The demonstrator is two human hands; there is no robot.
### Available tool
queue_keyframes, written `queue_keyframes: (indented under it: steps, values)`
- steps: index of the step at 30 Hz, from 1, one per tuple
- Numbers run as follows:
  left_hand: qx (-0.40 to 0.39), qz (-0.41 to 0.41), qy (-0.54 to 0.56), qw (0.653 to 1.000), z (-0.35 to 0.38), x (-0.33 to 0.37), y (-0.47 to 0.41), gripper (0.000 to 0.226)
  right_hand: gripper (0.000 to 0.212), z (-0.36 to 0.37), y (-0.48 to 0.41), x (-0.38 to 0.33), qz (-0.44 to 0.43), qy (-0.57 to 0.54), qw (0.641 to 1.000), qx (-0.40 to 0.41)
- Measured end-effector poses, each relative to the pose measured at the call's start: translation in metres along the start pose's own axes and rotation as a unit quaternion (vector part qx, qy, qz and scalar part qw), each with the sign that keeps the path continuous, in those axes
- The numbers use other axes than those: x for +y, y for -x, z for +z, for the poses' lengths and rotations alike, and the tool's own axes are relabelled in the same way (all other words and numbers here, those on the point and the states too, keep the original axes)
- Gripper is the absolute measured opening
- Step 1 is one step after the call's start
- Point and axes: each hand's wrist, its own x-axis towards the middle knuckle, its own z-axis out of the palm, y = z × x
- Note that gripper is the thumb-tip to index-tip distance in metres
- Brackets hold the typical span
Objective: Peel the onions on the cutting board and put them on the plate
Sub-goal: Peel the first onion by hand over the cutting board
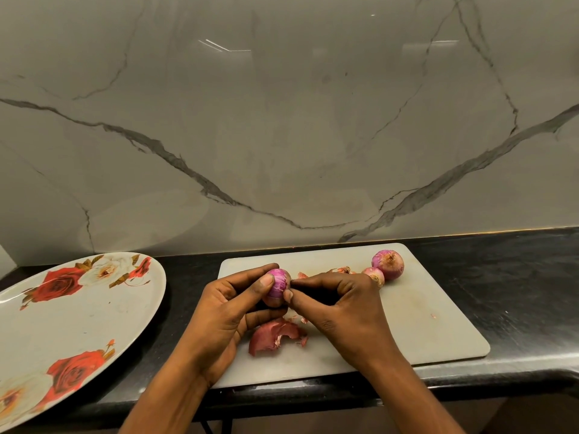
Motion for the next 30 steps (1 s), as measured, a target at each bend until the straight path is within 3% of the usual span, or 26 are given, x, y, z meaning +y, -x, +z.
queue_keyframes:
  steps: [30]
  values:
    - [-0.01, -0.008, -0.004, 1.0, 0.0055, 0.0031, 0.0009, 0.04, 0.013, 0.0018, 0.0011, 0.0066, 0.004, 0.065, 0.997, 0.043]
